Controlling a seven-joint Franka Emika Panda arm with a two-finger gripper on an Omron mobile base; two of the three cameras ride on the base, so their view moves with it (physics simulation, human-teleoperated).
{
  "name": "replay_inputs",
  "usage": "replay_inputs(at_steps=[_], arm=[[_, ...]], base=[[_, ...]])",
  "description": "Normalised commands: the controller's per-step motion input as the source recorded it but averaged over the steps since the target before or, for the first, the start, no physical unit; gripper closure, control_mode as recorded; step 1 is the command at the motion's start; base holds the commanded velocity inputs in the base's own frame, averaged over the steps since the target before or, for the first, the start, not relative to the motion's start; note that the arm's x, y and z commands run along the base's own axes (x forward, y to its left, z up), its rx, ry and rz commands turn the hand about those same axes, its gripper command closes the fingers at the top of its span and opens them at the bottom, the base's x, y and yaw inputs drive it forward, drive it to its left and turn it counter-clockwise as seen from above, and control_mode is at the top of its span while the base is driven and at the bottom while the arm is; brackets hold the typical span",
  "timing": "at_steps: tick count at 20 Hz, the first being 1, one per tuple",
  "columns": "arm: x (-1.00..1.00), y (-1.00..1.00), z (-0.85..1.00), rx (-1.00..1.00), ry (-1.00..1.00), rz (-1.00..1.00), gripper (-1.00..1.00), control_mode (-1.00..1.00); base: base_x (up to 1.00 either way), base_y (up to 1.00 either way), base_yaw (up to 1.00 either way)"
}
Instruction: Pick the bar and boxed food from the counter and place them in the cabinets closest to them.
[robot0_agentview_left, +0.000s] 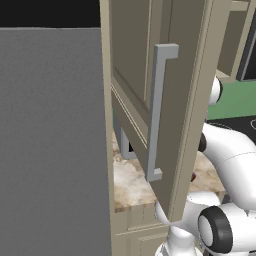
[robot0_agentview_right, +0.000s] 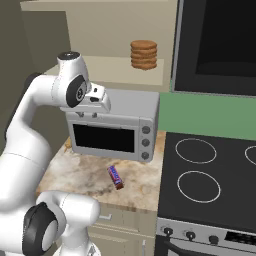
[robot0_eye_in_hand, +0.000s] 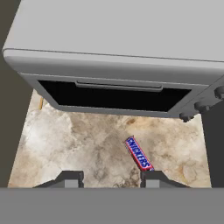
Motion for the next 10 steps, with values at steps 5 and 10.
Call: replay_inputs(at_steps=[5, 10], arm=[[0.00, -0.12, -0.01, 0.00, 0.00, 0.00, -1.00, -1.00], [-0.01, -0.26, 0.00, 0.00, 0.03, 0.01, -1.00, -1.00]], base=[[0.00, 0.00, 0.00], [0.00, 0.00, 0.00]])
